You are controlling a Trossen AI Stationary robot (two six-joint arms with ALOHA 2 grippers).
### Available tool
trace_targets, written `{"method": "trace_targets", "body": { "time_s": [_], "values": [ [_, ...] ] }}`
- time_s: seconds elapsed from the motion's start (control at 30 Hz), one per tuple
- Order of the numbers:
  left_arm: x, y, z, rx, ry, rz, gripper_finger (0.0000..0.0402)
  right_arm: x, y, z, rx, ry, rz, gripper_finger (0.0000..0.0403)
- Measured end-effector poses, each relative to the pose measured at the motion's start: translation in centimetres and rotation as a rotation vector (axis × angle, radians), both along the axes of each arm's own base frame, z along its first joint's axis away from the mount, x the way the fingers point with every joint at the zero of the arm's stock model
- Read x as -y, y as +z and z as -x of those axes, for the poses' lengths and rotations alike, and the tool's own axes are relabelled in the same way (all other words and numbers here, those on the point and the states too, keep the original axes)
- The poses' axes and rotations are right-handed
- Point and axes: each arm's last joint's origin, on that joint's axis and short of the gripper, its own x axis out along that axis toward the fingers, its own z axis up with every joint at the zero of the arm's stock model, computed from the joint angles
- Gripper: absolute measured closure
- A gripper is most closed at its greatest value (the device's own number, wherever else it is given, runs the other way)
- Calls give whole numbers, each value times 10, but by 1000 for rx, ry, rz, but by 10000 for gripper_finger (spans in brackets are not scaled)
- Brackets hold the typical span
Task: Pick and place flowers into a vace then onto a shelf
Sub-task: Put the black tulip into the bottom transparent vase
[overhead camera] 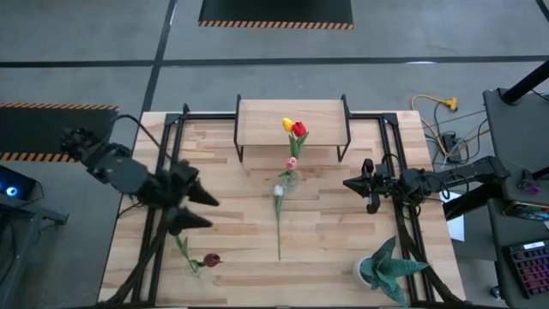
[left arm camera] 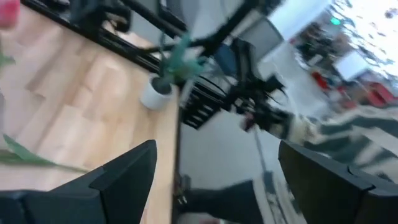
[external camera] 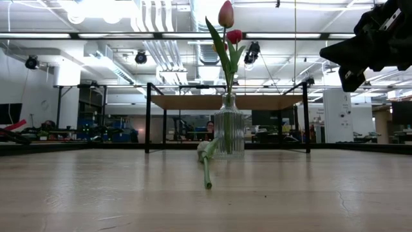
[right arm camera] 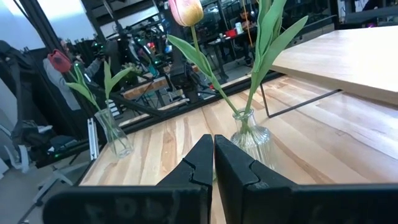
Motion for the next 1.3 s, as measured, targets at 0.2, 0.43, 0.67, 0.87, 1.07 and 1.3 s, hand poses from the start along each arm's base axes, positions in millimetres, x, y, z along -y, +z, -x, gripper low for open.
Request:
{"method": "trace_targets", "body": {
  "time_s": [0.2, 0.43, 0.67, 0.87, 1.07, 1.3],
  "values": [
    [-1, 17, -42, 6, 146, -17, 81, 0, 0, 0, -1, 2, 14, 394],
    [-23, 6, -101, -127, 363, 26, 81, 0, 0, 0, -10, 6, 101, 394],
    [-20, -18, -147, -240, 346, 51, 81, 0, -1, 0, -35, 5, 240, 394],
    [-13, -53, -182, -371, 361, 95, 81, 0, -3, 0, -54, 4, 275, 394],
    [-4, -90, -212, -514, 290, 147, 81, 0, -3, 0, -54, 4, 275, 394],
    [10, -115, -225, -619, 257, 214, 81, 0, -3, 0, -55, 3, 288, 394]
  ]
}}
